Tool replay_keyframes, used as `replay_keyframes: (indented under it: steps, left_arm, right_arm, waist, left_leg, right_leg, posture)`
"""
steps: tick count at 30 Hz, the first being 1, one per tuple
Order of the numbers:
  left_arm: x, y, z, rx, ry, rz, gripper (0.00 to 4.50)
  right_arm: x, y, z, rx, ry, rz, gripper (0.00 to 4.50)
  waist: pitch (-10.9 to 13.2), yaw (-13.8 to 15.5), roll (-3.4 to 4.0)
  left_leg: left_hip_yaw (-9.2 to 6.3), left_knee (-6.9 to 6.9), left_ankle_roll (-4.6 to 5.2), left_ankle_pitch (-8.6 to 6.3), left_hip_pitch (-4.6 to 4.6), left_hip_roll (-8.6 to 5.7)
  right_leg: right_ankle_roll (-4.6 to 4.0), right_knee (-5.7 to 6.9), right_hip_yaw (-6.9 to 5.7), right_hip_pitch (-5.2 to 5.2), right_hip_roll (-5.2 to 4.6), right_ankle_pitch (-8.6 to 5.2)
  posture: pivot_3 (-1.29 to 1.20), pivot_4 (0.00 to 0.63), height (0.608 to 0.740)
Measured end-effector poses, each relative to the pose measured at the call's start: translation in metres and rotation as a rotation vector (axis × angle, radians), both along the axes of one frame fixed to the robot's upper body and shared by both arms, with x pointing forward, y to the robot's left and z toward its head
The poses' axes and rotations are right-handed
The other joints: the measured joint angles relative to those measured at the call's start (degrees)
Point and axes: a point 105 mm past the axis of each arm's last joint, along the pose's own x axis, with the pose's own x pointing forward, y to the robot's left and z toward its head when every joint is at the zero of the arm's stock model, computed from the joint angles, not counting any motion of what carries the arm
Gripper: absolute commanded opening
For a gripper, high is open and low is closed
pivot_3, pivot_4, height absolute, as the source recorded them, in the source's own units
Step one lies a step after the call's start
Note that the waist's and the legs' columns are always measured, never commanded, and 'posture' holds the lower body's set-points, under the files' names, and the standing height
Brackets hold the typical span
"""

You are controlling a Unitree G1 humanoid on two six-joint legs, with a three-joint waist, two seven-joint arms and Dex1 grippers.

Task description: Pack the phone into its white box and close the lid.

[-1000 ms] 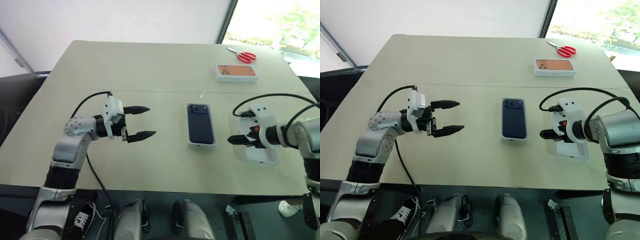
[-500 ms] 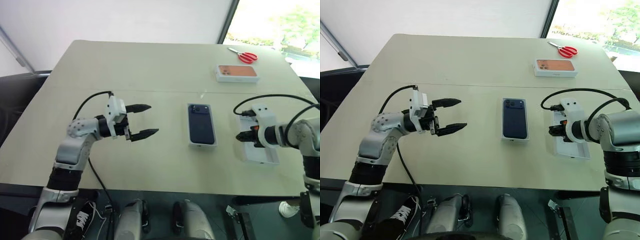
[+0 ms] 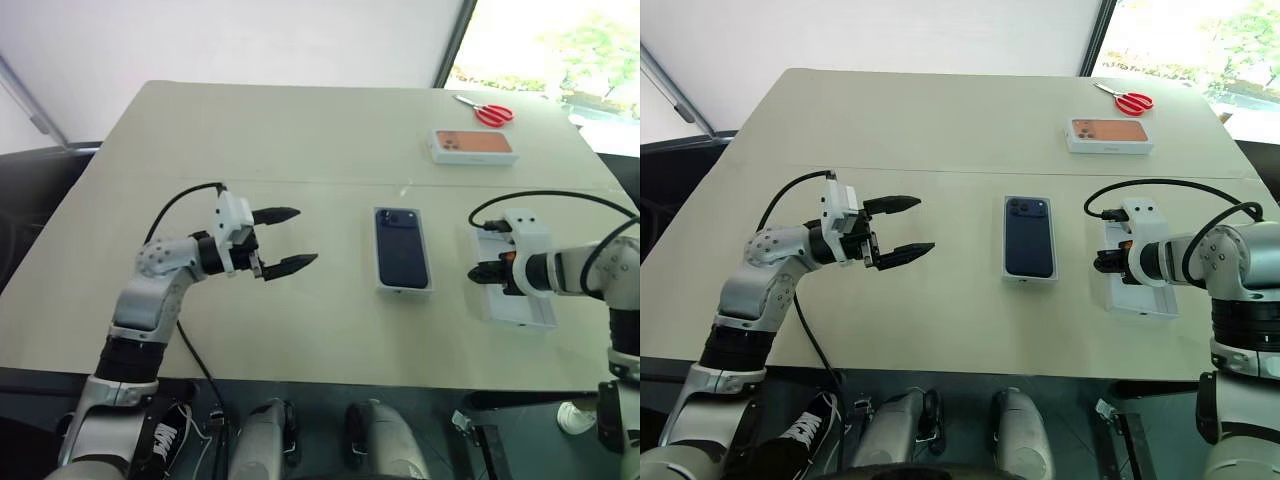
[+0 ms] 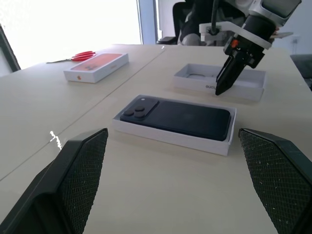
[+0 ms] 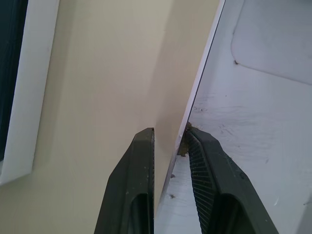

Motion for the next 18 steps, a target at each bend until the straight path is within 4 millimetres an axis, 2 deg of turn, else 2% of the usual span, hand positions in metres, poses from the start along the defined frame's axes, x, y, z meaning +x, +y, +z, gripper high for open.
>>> replay_keyframes:
  steps: [2, 9, 12, 14, 18]
  left_arm:
    - [0.001, 0.0, 0.0, -0.001, 0.001, 0.007, 4.5]
    - [0.002, 0.0, -0.001, 0.001, 0.012, 0.024, 4.5]
    - [0.002, 0.0, -0.001, 0.002, 0.013, 0.028, 4.5]
    - [0.003, 0.0, -0.002, 0.003, 0.03, 0.03, 4.5]
    - [0.01, 0.0, -0.002, -0.011, 0.079, 0.063, 4.5]
  right_arm:
    - [0.001, -0.002, 0.0, -0.014, 0.002, -0.017, 0.06]
    - [0.01, 0.003, 0.001, -0.016, -0.014, -0.038, 0.06]
    - [0.019, 0.016, 0.006, 0.037, -0.046, -0.028, 0.06]
    - [0.03, 0.033, 0.019, 0.118, -0.104, -0.003, 0.06]
    - [0.054, 0.067, 0.069, 0.291, -0.328, 0.075, 0.06]
  waist:
    - [0.0, 0.0, 0.0]
    - [0.0, -0.2, -0.01]
    - [0.0, -0.3, 0.0]
    - [0.0, -0.4, 0.01]
    - [0.0, 0.0, 0.02]
  left_leg:
    - [0.01, 0.01, 0.0, 0.0, 0.0, 0.0]
    - [0.01, 0.01, -0.03, 0.02, 0.0, 0.04]
    - [0.03, 0.0, -0.04, 0.03, 0.01, 0.05]
    - [0.04, 0.0, -0.05, 0.04, 0.01, 0.06]
    - [0.03, 0.01, -0.07, 0.05, -0.01, 0.08]
  right_leg:
    - [0.0, 0.0, 0.0, 0.0, 0.0, 0.0]
    - [0.0, 0.02, 0.0, 0.0, 0.05, 0.0]
    - [0.0, 0.04, 0.02, -0.01, 0.07, 0.0]
    - [0.0, 0.07, 0.02, -0.03, 0.1, 0.0]
    - [0.01, 0.09, 0.02, -0.03, 0.13, 0.0]
  posture:
    - [0.0, 0.15, 0.738]
    - [0.0, 0.15, 0.738]
    - [0.0, 0.15, 0.738]
    - [0.0, 0.15, 0.738]
    - [0.0, 0.15, 0.738]
